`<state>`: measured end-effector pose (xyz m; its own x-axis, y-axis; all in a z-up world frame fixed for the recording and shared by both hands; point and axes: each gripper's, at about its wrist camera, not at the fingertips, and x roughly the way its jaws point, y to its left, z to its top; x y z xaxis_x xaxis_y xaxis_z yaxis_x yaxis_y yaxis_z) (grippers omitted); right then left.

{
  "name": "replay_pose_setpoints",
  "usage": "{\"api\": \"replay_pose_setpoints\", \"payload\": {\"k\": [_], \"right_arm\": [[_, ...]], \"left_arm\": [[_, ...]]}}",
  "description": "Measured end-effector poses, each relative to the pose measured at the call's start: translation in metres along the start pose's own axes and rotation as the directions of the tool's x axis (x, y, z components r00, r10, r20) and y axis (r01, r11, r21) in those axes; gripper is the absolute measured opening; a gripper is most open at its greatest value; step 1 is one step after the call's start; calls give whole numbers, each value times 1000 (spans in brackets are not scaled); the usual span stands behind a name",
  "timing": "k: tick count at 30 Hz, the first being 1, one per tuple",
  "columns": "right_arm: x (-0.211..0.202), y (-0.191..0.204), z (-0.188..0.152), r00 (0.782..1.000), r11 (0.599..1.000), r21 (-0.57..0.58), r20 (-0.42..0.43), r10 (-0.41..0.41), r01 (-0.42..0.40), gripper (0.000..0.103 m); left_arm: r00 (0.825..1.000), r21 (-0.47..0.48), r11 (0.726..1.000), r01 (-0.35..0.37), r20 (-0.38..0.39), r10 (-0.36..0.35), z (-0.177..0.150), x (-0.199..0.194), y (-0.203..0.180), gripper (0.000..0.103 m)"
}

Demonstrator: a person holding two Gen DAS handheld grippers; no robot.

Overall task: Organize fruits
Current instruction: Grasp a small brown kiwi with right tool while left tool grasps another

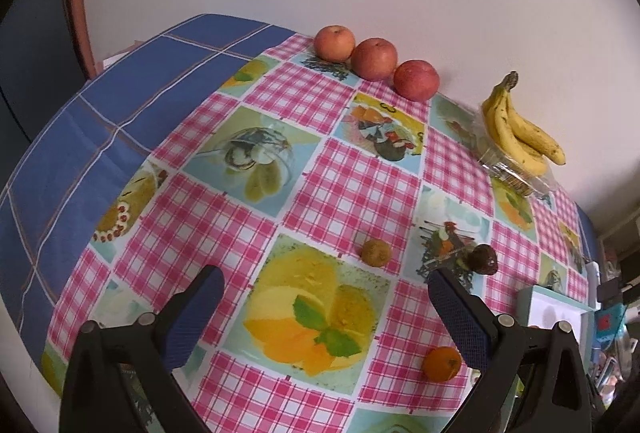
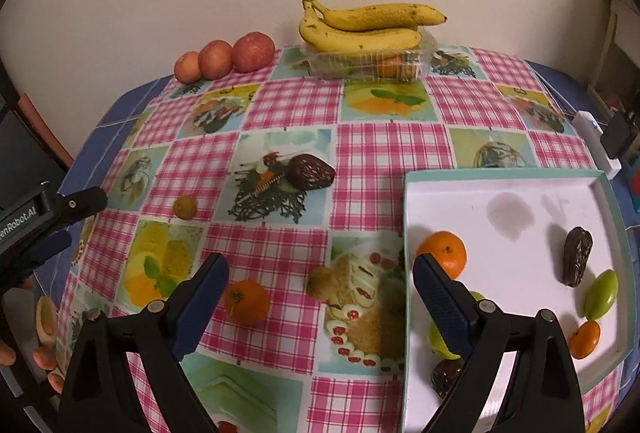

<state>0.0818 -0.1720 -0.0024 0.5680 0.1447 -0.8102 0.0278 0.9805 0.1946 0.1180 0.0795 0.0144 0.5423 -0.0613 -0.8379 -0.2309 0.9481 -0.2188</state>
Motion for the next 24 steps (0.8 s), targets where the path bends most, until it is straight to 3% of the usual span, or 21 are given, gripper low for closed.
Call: {"api": "replay_pose_setpoints", "payload": {"k": [5, 9, 13, 16, 22, 24], "right_arm": [[-4, 5, 4, 1000, 1000, -8, 22, 17, -17, 93], [4, 9, 6, 1000, 1000, -19, 2, -19, 19, 79], [10, 5, 7, 1000, 1000, -1, -13, -27, 27, 78], [14, 3, 8, 999, 999, 12, -25, -31, 31, 72], [33, -4, 3, 995, 998, 51, -92, -34, 38, 67], [40, -5, 1, 993, 998, 60, -113, -30, 37, 65]], "left_arm": [[999, 18, 999, 38, 1, -38, 6, 3, -6, 103], [998, 20, 998, 58, -2, -58, 10, 10, -8, 103], [997, 32, 997, 77, 8, -77, 14, 16, -11, 103], [998, 55, 996, 66, 11, -67, 17, 22, -15, 103], [996, 48, 995, 83, -40, -81, 18, 46, -18, 101], [994, 47, 995, 87, -66, -84, 17, 58, -20, 96]]}}
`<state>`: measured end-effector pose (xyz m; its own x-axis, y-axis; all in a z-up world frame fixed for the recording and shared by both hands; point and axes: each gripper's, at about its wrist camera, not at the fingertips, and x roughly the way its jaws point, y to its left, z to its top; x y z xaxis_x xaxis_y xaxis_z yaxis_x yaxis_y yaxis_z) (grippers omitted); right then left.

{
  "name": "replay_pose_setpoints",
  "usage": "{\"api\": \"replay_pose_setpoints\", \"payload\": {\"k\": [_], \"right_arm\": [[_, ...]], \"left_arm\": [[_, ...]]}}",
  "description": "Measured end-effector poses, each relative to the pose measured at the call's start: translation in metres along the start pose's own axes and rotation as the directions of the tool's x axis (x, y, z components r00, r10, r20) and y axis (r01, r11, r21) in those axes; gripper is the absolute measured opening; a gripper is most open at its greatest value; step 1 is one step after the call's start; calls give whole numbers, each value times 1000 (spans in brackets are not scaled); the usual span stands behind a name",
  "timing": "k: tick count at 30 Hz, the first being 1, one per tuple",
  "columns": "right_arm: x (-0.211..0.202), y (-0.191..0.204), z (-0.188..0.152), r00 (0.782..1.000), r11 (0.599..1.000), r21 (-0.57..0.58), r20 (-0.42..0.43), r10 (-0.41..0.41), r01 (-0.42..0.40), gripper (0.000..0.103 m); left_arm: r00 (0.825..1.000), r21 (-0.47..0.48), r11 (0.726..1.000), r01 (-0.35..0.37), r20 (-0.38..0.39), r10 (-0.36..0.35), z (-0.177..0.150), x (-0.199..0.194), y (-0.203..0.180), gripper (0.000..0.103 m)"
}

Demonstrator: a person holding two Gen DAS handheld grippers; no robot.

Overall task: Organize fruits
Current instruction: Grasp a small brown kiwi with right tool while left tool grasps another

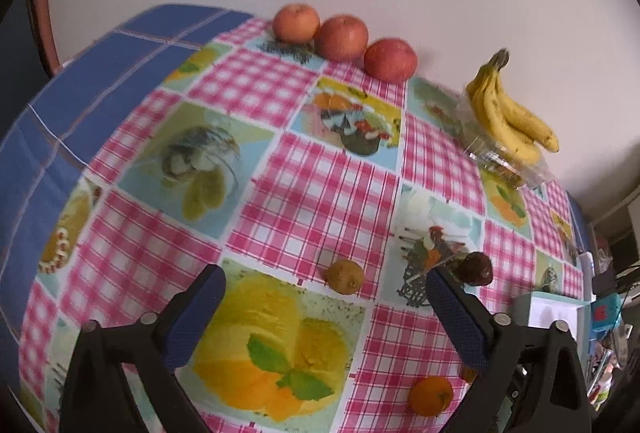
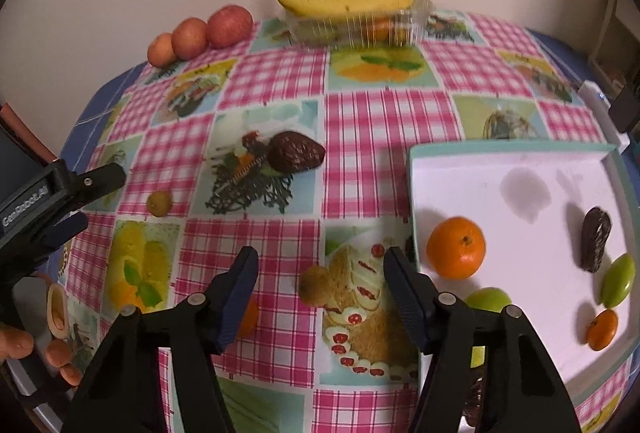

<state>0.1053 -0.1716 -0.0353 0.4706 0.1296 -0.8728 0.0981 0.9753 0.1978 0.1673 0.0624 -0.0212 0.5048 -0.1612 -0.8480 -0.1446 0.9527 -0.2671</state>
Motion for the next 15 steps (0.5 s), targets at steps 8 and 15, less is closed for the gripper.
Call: {"api": "replay_pose_setpoints", "payload": {"k": [8, 15], "right_arm": [[24, -9, -6, 997, 999, 38, -78, -13, 16, 45], [26, -9, -9, 996, 999, 47, -87, 4, 0, 31]], "left_arm": [[999, 5, 1000, 14, -47, -13, -2, 33, -4, 79], [998, 11, 1000, 19, -64, -18, -2, 48, -5, 55]]}}
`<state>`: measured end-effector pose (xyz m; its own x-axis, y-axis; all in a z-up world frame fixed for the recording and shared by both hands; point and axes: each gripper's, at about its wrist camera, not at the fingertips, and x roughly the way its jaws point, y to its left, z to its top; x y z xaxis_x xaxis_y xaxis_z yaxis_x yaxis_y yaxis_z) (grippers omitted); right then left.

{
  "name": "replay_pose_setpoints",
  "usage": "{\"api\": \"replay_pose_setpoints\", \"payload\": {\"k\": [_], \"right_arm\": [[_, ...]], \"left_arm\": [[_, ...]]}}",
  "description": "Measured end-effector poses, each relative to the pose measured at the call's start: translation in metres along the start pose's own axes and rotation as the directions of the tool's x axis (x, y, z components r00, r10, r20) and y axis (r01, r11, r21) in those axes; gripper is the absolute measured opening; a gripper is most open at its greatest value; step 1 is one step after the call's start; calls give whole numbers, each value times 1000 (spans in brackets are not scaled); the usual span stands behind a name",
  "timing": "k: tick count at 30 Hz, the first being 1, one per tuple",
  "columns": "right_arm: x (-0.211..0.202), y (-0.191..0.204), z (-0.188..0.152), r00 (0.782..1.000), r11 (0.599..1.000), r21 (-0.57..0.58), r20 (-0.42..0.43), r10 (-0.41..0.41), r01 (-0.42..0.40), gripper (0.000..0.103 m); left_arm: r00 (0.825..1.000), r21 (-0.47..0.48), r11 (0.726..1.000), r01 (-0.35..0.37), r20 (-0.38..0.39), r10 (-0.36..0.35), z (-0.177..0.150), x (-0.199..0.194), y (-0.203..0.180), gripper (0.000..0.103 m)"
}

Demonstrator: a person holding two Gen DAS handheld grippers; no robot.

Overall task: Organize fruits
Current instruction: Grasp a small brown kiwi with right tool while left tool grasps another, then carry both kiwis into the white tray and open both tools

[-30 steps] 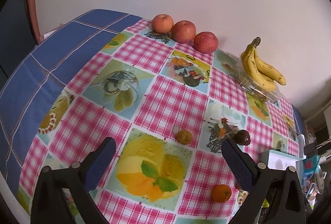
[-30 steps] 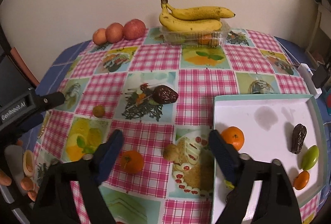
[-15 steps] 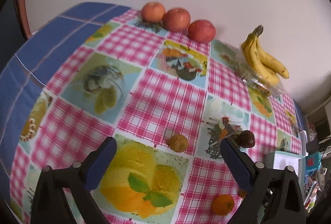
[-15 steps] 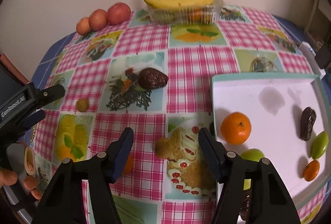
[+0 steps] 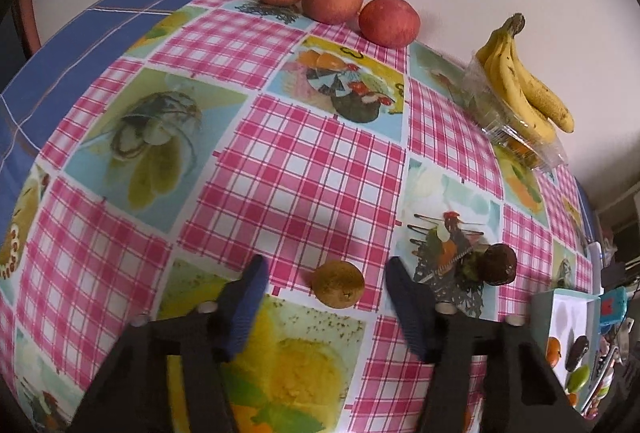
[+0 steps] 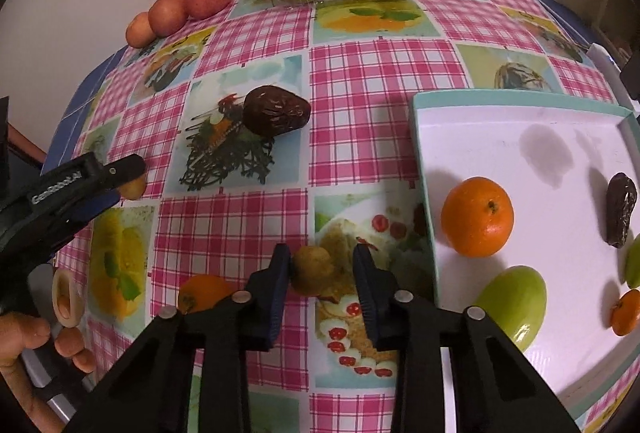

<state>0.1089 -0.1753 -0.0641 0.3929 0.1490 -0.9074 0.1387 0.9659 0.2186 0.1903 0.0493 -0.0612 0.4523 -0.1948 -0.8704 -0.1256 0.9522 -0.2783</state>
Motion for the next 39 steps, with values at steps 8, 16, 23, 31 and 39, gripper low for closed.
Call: {"api": "replay_pose_setpoints", "payload": {"k": [8, 16, 23, 31, 39], "right_arm": [[0, 3, 0, 1000, 1000, -2, -11, 20, -20, 24], [-13, 1, 1, 999, 999, -1, 16, 32, -32, 24], [-31, -2, 2, 998, 999, 3, 46, 38, -38, 24], [-49, -22, 0, 997, 1000, 25, 73, 15, -16, 24], [-67, -58, -2, 995, 996, 87, 98, -14, 5, 24]], "left_arm": [[1000, -11, 1000, 27, -8, -27, 1, 1, 2, 28], [999, -47, 998, 35, -23, -36, -1, -6, 2, 29], [999, -80, 996, 27, -24, -29, -6, -26, 2, 29], [998, -72, 996, 56, 4, -55, -15, -52, -14, 29], [995, -40, 994, 100, 16, -99, -30, -68, -41, 29]]}}
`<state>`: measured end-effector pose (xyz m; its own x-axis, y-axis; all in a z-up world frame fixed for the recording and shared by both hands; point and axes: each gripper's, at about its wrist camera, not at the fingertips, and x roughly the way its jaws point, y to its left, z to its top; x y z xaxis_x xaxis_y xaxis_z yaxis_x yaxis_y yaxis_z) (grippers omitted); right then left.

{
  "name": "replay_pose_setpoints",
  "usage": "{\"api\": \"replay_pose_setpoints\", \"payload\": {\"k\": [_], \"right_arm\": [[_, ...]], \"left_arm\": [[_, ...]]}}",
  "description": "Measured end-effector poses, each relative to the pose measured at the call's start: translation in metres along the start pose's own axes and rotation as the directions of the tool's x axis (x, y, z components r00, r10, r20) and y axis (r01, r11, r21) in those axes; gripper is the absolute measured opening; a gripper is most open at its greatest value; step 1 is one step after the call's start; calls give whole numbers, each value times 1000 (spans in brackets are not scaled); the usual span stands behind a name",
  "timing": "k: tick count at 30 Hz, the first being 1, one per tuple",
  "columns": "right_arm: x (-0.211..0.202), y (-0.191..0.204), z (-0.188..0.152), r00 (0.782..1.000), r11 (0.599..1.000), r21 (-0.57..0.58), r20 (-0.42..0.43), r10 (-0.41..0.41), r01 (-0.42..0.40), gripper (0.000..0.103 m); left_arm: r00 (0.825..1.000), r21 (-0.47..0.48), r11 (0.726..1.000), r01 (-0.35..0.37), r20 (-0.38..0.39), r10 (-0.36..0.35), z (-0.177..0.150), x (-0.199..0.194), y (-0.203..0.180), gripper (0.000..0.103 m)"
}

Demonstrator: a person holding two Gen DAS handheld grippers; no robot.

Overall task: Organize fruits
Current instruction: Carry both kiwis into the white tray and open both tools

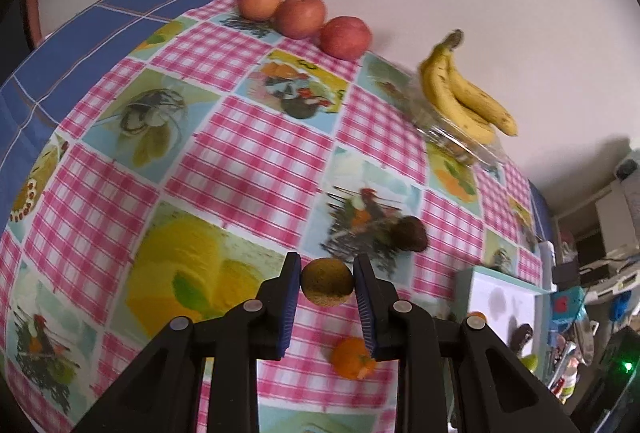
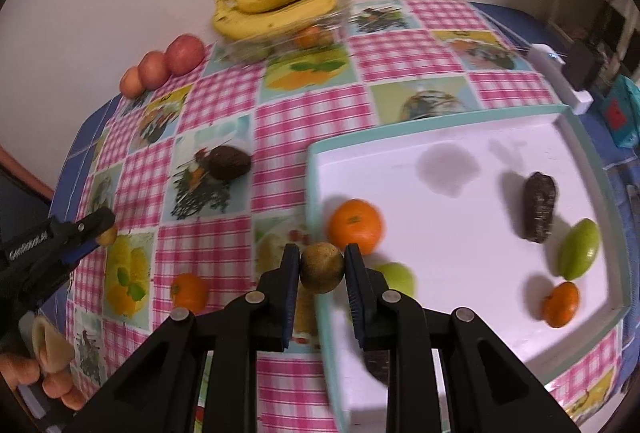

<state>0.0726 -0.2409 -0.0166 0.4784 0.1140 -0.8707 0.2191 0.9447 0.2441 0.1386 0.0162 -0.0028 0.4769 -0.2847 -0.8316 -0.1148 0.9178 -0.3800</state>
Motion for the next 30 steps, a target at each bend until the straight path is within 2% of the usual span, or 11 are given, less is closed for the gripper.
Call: {"api": "replay_pose_setpoints", "payload": {"k": [11, 20, 24, 30], "right_arm": [[-16, -69, 4, 998, 990, 130, 16, -64, 62, 24], [-32, -120, 4, 994, 971, 217, 28, -107, 98, 24], [-39, -138, 2, 993, 966, 237, 36, -116, 104, 24], [-46, -153, 1, 993, 962, 257, 47, -111, 96, 24]], "left_arm": [[996, 61, 995, 80, -41, -78, -23, 4, -48, 29], [990, 170, 978, 122, -91, -108, -48, 13, -99, 29], [985, 214, 965, 153, -109, -132, -58, 15, -120, 29], [975, 307, 928, 210, -134, -176, -73, 18, -158, 29]]}}
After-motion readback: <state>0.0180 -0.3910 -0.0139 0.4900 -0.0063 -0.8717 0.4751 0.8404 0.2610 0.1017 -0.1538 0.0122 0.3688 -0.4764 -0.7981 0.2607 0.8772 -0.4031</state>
